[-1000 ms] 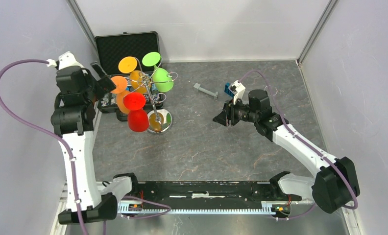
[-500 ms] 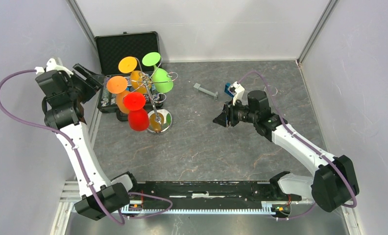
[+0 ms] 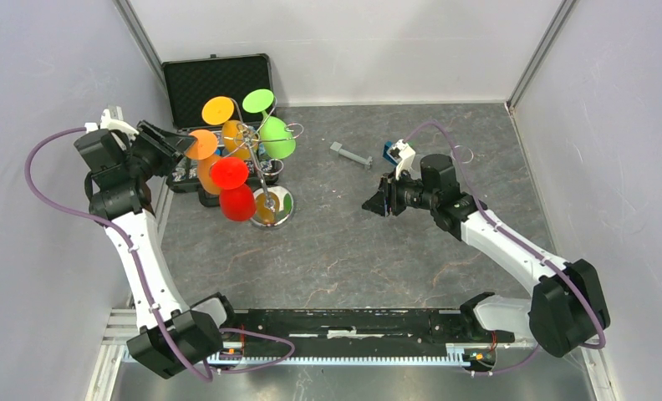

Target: Take the wine glass off the wine glass rack

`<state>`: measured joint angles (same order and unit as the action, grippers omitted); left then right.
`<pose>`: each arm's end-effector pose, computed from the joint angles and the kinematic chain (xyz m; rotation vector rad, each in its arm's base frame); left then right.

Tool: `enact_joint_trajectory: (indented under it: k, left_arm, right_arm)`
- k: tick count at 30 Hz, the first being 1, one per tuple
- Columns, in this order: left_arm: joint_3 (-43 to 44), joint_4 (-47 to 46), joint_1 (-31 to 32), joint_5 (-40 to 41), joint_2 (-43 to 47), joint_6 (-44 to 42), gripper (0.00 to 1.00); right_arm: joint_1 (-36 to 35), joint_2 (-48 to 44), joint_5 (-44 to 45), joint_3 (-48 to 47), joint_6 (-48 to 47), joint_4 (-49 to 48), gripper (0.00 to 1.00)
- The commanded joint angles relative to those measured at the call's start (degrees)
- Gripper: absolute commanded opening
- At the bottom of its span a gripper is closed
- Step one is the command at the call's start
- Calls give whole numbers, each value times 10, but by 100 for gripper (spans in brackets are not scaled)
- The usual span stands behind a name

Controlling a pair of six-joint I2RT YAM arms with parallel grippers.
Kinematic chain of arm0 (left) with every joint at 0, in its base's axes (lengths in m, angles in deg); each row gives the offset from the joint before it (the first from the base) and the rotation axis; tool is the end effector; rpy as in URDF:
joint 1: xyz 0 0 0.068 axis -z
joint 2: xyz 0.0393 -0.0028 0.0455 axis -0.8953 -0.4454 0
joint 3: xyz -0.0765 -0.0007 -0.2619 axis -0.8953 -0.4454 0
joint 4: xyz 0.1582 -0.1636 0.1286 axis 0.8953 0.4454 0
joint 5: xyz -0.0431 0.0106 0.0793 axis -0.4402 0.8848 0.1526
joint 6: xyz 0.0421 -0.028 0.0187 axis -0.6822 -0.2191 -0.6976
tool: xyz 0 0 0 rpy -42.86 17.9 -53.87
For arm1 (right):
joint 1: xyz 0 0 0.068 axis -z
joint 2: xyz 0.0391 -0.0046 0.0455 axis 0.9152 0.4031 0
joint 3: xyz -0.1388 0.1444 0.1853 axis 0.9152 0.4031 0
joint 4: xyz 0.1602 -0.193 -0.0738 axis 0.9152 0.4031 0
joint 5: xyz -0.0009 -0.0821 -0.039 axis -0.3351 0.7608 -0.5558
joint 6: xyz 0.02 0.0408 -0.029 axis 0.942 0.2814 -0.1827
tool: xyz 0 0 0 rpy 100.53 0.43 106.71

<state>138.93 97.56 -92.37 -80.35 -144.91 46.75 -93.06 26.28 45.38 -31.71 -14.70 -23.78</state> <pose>0.2038 0.0887 0.4132 -0.6385 1.8327 -0.6560 0.2354 0.1402 0.2650 -0.5060 2.0745 1.0581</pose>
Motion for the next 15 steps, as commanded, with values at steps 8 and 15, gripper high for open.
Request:
enact_joint_trajectory:
  k: [8, 15]
  left_arm:
    - [47, 5, -4, 5, 28, 7, 34]
    - [46, -11, -4, -19, 24, 26, 25]
  right_arm:
    - [1, 14, -13, -1, -6, -30, 43]
    - [1, 20, -9, 2, -8, -31, 42]
